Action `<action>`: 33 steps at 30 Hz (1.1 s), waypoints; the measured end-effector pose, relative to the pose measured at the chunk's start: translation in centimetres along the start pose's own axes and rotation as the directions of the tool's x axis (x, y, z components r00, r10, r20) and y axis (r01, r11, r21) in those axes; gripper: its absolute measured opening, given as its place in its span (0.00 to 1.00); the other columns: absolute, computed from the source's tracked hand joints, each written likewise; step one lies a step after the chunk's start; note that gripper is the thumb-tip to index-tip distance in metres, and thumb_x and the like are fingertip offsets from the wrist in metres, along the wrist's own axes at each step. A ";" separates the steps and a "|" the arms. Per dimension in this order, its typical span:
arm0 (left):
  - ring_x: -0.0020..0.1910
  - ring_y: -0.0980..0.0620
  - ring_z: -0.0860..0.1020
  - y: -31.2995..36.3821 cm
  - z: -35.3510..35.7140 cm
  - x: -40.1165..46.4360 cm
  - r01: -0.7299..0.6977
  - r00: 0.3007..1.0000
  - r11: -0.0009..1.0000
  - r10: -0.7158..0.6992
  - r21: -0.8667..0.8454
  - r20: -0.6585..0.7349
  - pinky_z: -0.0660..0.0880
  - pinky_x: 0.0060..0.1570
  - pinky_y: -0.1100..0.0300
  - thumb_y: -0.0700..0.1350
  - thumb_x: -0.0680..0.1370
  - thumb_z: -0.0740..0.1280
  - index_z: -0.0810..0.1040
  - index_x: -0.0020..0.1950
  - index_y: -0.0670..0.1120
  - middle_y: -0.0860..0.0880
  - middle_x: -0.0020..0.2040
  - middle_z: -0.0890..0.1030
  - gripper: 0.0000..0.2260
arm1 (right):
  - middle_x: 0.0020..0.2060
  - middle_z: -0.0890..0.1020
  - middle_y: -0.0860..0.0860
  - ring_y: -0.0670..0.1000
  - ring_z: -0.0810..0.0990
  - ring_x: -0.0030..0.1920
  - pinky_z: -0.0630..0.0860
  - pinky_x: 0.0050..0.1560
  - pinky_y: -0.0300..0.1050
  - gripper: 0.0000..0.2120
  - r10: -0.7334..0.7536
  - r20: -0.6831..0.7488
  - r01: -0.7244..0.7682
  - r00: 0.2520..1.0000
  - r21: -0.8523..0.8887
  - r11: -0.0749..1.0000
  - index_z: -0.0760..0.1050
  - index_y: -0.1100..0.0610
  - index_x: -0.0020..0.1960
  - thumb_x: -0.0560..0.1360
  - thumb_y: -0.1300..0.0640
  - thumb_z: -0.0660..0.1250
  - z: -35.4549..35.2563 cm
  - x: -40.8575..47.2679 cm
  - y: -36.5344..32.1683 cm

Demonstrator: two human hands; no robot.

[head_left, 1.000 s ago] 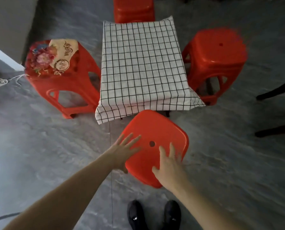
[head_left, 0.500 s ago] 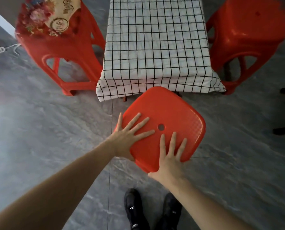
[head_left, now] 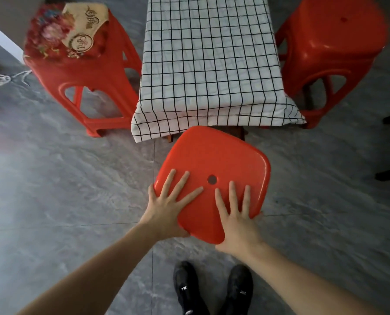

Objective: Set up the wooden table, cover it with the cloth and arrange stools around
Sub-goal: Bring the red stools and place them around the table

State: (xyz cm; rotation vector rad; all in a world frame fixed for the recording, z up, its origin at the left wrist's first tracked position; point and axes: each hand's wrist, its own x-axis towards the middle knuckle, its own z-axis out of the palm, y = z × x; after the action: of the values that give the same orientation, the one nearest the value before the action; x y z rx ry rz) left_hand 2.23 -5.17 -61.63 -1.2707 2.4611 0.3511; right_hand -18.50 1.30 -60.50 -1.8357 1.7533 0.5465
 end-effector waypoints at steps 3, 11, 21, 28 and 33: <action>0.78 0.37 0.44 3.0 0.8 -1.8 0.139 0.990 0.985 -0.138 -0.100 0.019 0.64 0.58 0.25 0.73 0.55 0.69 0.42 0.78 0.63 0.46 0.80 0.43 0.58 | 0.71 0.21 0.57 0.69 0.25 0.71 0.63 0.62 0.78 0.65 -0.089 0.043 0.093 0.995 -0.096 0.991 0.24 0.46 0.74 0.63 0.37 0.75 -0.6 -0.5 1.8; 0.74 0.39 0.29 8.7 0.1 -0.2 0.224 0.975 0.944 -0.218 -0.244 0.051 0.54 0.65 0.25 0.66 0.67 0.69 0.32 0.75 0.66 0.50 0.76 0.28 0.51 | 0.68 0.18 0.54 0.66 0.23 0.71 0.59 0.66 0.78 0.69 -0.126 0.139 0.155 0.982 -0.229 0.961 0.18 0.44 0.71 0.62 0.40 0.78 -3.4 0.7 7.4; 0.75 0.45 0.28 9.5 0.2 0.6 0.216 0.968 0.902 -0.247 -0.374 -0.037 0.44 0.70 0.29 0.72 0.64 0.69 0.40 0.77 0.66 0.53 0.77 0.30 0.51 | 0.70 0.20 0.54 0.67 0.26 0.73 0.64 0.65 0.75 0.69 -0.113 0.128 0.145 0.985 -0.283 0.948 0.21 0.46 0.73 0.62 0.43 0.79 -4.6 0.8 8.9; 0.69 0.41 0.68 6.2 -0.5 1.4 0.339 0.840 0.348 -0.530 -0.874 0.115 0.75 0.59 0.44 0.64 0.70 0.71 0.51 0.72 0.72 0.49 0.78 0.50 0.38 | 0.70 0.19 0.55 0.67 0.27 0.73 0.64 0.65 0.75 0.69 -0.118 0.122 0.148 0.986 -0.279 0.949 0.22 0.46 0.73 0.62 0.42 0.79 -4.5 0.8 8.9; 0.62 0.45 0.72 6.4 -0.7 2.1 0.316 0.829 0.273 -0.545 -0.909 0.125 0.75 0.54 0.51 0.55 0.70 0.75 0.54 0.71 0.69 0.46 0.73 0.61 0.39 | 0.70 0.20 0.56 0.68 0.27 0.73 0.66 0.64 0.74 0.69 -0.098 0.121 0.128 0.988 -0.277 0.952 0.22 0.48 0.73 0.63 0.45 0.80 -4.5 0.7 8.2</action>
State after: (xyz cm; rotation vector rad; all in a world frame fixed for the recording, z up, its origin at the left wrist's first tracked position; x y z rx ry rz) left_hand -4.30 -3.33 -61.47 -2.4509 1.8142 1.6513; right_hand -26.93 -2.15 -58.25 -2.0451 1.5516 0.8712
